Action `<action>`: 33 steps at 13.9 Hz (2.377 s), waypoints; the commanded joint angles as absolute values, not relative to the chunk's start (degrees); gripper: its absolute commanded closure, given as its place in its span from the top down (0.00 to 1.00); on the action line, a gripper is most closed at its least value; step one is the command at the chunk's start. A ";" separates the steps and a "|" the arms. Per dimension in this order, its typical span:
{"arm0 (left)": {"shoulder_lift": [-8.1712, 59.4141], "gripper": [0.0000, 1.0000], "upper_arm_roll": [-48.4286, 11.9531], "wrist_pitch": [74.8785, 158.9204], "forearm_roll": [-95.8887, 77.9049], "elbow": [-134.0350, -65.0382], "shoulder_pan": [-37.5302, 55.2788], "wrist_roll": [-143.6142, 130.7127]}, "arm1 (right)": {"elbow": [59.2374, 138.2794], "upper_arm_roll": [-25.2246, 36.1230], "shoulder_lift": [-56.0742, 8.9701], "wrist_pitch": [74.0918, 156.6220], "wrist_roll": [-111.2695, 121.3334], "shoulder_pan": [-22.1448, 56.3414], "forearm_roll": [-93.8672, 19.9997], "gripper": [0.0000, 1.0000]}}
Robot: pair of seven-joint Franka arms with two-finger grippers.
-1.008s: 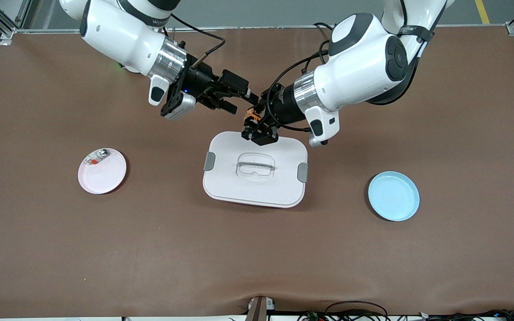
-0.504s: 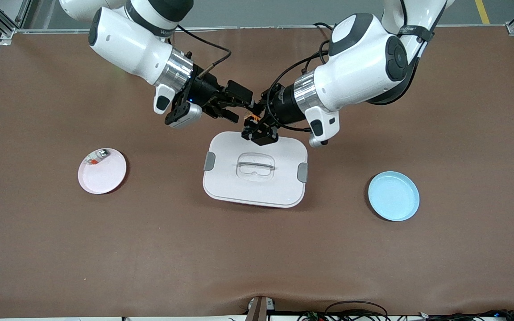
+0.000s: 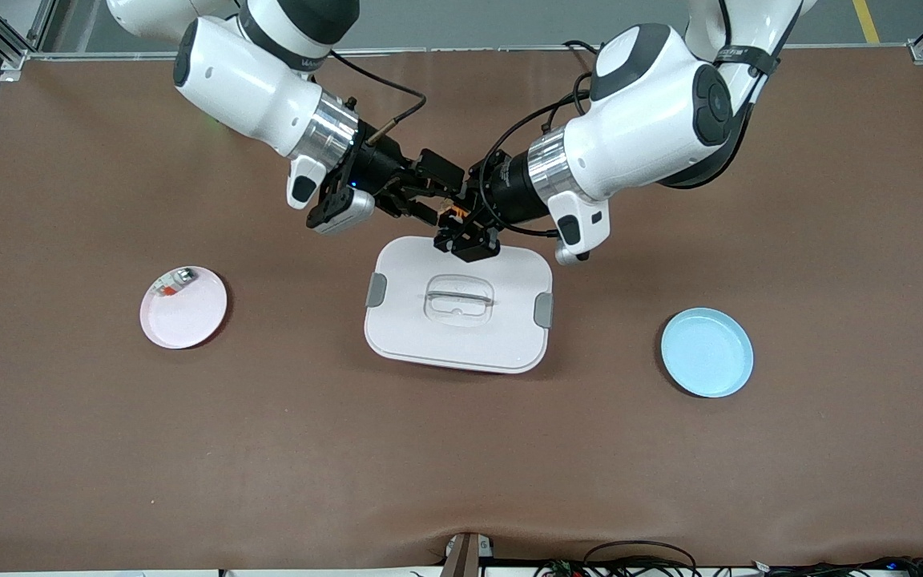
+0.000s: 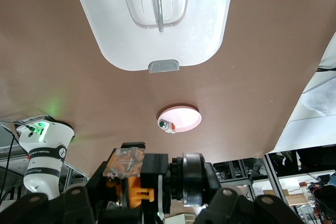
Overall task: Transfer orange switch to right arm and place
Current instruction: 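Close the right gripper on the switch held by the left gripper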
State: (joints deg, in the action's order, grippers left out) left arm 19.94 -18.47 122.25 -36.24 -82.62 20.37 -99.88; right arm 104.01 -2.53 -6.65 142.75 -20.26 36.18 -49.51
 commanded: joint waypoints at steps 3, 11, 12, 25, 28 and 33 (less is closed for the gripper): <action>19.95 0.36 -18.37 122.96 -34.89 -82.18 20.74 -101.34 | 101.60 -1.93 -8.00 142.91 -21.01 37.00 -47.72 0.71; 19.95 0.36 -18.37 122.96 -34.89 -82.18 20.74 -101.25 | 101.34 -1.93 -8.44 142.91 -21.01 37.09 -47.64 0.51; 19.95 0.36 -18.37 122.96 -34.89 -82.18 20.74 -101.16 | 101.08 -1.93 -8.44 142.91 -20.92 37.09 -47.64 0.28; 19.95 1.00 -18.37 122.96 -34.89 -82.18 20.48 -101.25 | 100.11 -1.93 -9.67 142.73 -24.17 37.71 -47.64 0.00; 19.86 1.00 -18.37 122.96 -34.89 -82.18 20.30 -101.25 | 99.93 -1.93 -9.84 142.73 -24.08 37.62 -47.64 0.00; 19.60 1.00 -18.28 122.52 -34.89 -82.27 19.69 -99.93 | 99.67 -1.85 -10.20 141.51 -14.09 36.74 -45.88 0.00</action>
State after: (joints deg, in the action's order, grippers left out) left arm 19.95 -18.26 122.50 -36.24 -82.61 20.01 -99.87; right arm 101.13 -2.27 -9.52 142.58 -18.70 36.83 -46.75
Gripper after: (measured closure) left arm 0.000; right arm 0.590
